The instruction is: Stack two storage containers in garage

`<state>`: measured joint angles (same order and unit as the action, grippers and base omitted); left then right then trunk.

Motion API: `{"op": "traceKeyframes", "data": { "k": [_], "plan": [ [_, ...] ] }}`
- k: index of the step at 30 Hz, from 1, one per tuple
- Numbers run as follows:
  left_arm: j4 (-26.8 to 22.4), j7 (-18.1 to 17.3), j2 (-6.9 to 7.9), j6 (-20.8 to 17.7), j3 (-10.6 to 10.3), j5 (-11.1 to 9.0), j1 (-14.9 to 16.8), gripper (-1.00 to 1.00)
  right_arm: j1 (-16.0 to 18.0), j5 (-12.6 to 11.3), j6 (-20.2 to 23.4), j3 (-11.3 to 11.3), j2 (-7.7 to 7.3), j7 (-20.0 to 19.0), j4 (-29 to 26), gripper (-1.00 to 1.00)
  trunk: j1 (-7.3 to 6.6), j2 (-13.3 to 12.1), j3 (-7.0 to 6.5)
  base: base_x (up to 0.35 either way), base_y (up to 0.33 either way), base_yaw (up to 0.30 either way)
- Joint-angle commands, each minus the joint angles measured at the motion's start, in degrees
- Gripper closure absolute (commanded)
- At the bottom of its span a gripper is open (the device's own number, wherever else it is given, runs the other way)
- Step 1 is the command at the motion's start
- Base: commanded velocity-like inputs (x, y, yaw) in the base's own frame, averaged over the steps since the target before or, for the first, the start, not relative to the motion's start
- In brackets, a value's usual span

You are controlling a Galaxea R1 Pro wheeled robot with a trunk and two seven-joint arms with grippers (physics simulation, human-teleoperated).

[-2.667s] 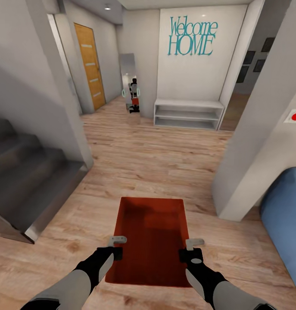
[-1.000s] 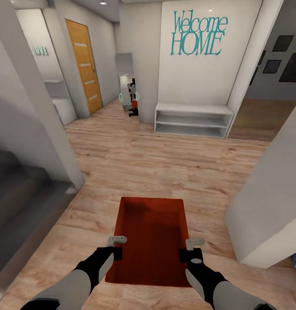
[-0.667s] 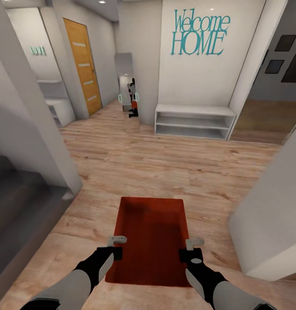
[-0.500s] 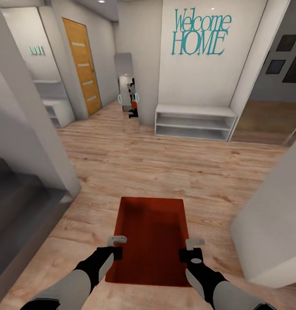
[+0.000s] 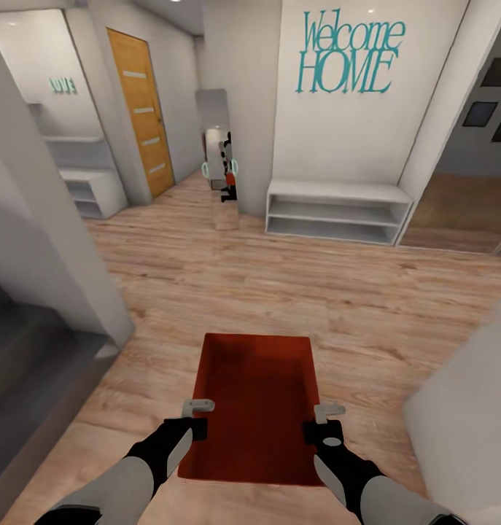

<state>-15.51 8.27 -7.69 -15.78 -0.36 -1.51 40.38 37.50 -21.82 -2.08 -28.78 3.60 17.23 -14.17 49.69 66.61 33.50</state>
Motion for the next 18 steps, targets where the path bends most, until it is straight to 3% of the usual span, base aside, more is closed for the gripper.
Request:
{"op": "traceKeyframes", "data": {
  "k": [1,12,18],
  "plan": [
    [-0.3,0.6,0.12,-0.5,-0.4,1.3,0.0,1.00,0.0,-1.4,-0.2,-1.1,-0.07,0.3,1.3,1.00,0.03,0.0,0.05,0.323,0.000,0.226],
    [-0.3,0.6,0.13,-0.4,-0.4,1.3,0.1,1.00,0.0,-1.4,-0.2,-1.2,-0.08,0.3,1.3,1.00,0.03,0.0,0.05,0.323,0.000,0.260],
    [-0.2,0.6,0.11,-0.4,-0.4,1.3,0.1,1.00,0.0,-1.4,-0.2,-1.2,-0.08,0.3,1.3,1.00,0.03,0.0,0.05,0.323,0.000,0.068]
  ]
}}
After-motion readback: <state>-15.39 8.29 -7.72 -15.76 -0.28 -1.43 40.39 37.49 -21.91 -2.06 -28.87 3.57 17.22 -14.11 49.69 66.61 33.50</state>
